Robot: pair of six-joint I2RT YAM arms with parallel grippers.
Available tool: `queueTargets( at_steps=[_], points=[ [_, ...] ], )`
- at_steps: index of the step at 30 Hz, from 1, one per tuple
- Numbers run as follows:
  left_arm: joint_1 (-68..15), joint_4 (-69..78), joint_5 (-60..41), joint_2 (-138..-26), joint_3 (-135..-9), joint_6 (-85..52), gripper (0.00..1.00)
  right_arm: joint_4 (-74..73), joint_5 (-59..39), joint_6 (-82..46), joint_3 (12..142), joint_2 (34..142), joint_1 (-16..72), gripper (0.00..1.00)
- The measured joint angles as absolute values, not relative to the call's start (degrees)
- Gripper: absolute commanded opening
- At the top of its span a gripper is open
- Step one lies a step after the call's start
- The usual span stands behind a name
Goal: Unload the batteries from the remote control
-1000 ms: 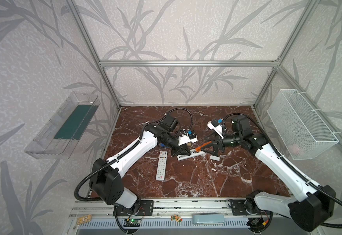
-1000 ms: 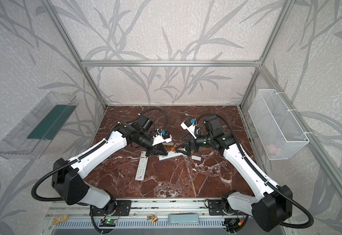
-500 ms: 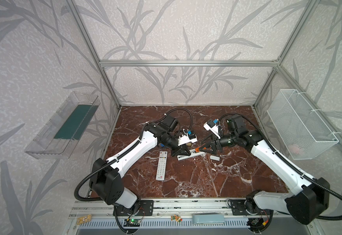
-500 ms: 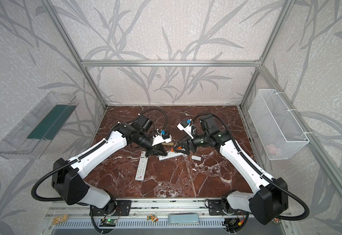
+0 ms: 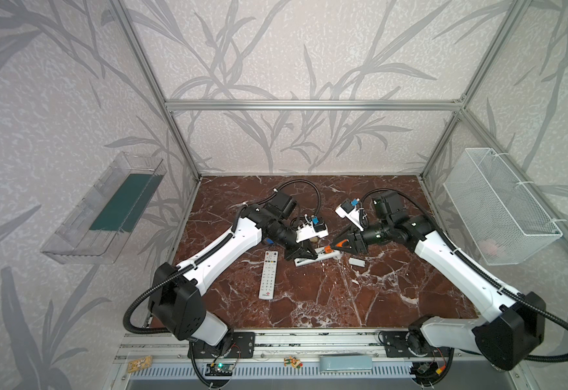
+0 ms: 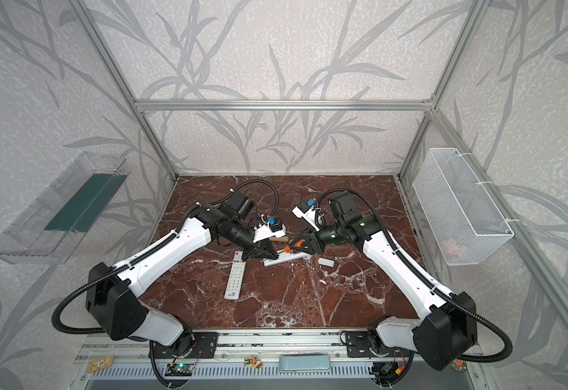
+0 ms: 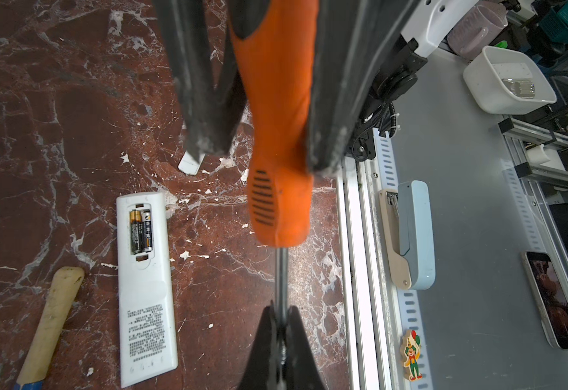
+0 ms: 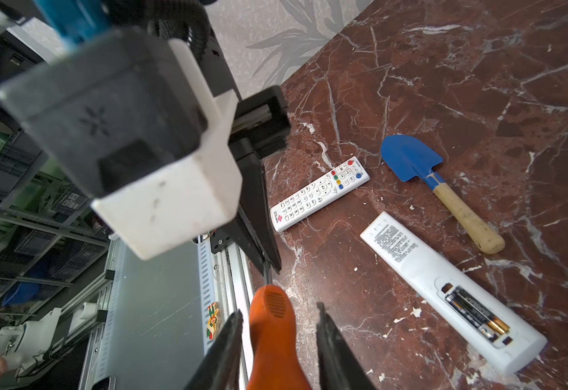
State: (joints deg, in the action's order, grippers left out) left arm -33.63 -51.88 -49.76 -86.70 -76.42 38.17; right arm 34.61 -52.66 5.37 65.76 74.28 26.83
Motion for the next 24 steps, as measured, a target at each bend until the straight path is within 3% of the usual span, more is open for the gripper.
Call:
queueTargets(
  at_steps=[5,8,9,12,14,19,24],
  points=[
    [-33.63,-51.68,-49.76,-86.65,-76.55,39.18,0.00,34.37,-53.60,4.32,65.73,73.82,26.89,0.13],
    [-33.63,-51.31,-49.78,-86.65,-76.55,39.11,0.00,34.37,-53.49,4.27,65.47,73.41,26.89,0.11],
    [-33.63,-51.07,-49.80,-86.65,-76.55,38.98,0.09,34.37,-53.30,4.19,65.45,73.23,26.89,0.11],
    [-33.50,-50.04,-48.95,-86.65,-76.53,37.36,0.52,34.20,-51.92,3.66,65.41,72.62,26.87,0.09],
    [-33.28,-48.80,-47.70,-86.43,-76.27,35.73,0.71,34.09,-50.41,2.87,65.41,72.10,26.74,0.09],
    [-32.67,-40.34,-42.63,-80.64,-68.90,32.14,0.89,34.74,-43.05,-0.69,65.76,71.05,25.19,0.04],
    [-32.45,-29.47,-37.04,-71.88,-57.69,30.20,0.92,38.85,-31.62,-4.49,69.04,71.05,23.62,0.02]
  ],
)
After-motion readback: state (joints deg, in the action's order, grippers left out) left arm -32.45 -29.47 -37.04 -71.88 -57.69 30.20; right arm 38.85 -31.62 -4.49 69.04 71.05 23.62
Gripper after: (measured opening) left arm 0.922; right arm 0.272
